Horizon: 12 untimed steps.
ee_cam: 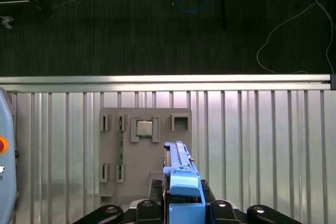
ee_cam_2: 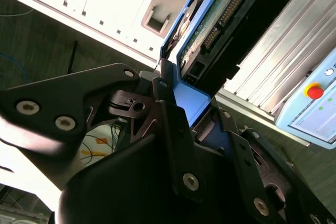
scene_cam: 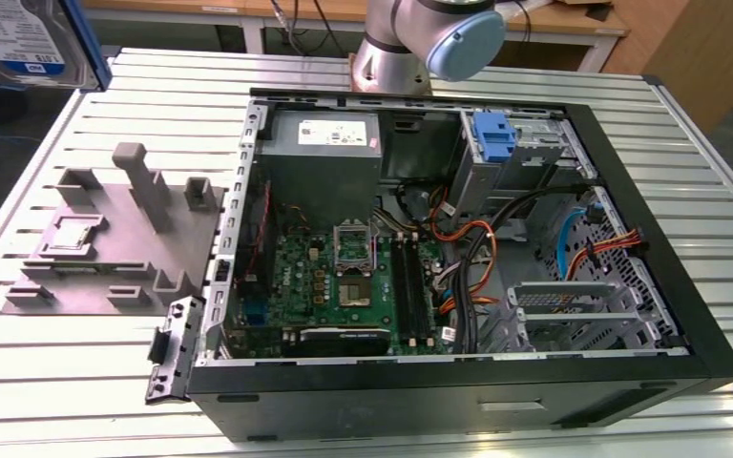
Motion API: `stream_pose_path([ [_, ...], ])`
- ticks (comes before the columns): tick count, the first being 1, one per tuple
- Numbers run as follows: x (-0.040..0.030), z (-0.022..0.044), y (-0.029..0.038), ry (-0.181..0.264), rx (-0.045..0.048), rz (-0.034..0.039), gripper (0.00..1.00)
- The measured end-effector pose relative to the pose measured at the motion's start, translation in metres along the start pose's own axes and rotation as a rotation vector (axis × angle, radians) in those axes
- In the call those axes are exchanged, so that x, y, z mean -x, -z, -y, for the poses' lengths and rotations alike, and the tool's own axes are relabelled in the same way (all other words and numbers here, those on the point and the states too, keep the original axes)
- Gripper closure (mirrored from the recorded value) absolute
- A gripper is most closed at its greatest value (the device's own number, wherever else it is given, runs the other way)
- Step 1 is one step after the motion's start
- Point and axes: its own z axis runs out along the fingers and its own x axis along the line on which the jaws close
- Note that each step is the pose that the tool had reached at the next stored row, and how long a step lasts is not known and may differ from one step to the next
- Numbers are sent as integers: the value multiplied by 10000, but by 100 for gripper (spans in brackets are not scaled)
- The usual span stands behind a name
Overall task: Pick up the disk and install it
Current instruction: 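Pick up the disk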
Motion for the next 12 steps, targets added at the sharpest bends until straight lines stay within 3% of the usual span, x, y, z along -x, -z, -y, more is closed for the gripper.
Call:
stream_pose_path([
  [12, -7, 13, 1, 2, 1, -1, 64],
])
